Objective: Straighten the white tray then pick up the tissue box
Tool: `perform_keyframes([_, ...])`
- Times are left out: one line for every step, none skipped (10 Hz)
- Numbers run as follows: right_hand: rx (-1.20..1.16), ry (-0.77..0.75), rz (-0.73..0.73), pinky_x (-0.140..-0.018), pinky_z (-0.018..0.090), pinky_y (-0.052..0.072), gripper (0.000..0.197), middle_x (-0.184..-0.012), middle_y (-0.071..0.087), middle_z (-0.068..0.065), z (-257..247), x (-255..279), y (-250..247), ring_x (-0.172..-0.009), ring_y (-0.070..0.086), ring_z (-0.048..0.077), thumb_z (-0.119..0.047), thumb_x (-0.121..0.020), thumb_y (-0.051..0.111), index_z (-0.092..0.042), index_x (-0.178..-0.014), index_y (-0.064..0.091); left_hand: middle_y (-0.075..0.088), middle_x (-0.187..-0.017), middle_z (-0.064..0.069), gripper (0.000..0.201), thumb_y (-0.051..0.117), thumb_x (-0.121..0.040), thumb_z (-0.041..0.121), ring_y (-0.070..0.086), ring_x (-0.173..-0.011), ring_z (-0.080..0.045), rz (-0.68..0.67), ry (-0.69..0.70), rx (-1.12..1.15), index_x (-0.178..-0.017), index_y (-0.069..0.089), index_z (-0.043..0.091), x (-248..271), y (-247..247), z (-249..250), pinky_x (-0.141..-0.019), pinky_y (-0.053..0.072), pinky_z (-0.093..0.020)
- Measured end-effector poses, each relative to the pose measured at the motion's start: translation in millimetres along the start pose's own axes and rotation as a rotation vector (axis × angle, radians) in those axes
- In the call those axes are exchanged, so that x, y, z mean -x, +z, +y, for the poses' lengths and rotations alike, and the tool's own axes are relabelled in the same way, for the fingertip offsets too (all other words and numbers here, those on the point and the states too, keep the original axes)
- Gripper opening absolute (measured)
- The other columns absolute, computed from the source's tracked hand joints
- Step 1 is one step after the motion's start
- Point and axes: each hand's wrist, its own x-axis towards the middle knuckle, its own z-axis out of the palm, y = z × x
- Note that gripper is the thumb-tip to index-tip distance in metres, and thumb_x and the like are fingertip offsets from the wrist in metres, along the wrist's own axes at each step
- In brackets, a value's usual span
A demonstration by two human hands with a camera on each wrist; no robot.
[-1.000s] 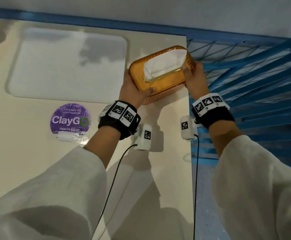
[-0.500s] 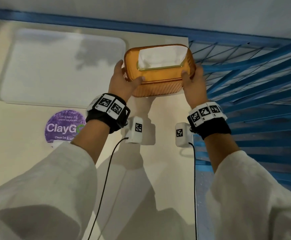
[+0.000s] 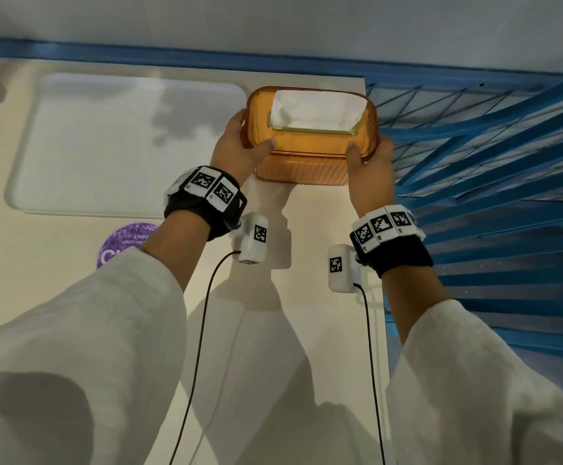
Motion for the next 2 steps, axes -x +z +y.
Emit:
perform_keyframes([0.012, -0.016, -0.015, -0.08, 0.03, 0.044, 0.042, -0.096, 0.055, -0.001, -0.8, 1.0, -1.6, -0.089, 0.056, 0.019, -0.031, -0.092, 0.046, -0.007, -0.126, 0.037, 0.041, -0.145, -0.011, 0.071, 0.062, -0.085, 0.025, 0.043, -0.13, -0.025, -0.006, 0.018, 0.001, -0.142, 0.022, 0.012, -0.7, -0.4, -1.2, -0.107, 0.039, -0.035])
perform_keyframes([0.02, -0.013, -0.085, -0.085, 0.027, 0.04, 0.052, -0.11, 0.057, 0.002, -2.2, 1.1, -8.6, -0.096, 0.052, 0.015, -0.038, -0.094, 0.043, -0.008, -0.135, 0.029, 0.029, -0.152, -0.012, 0.077, 0.058, -0.087, 0.034, 0.034, -0.136, -0.025, -0.028, -0.002, 0.013, -0.144, 0.012, 0.01, -0.5, -2.5, -2.8, -0.113, 0.031, -0.037])
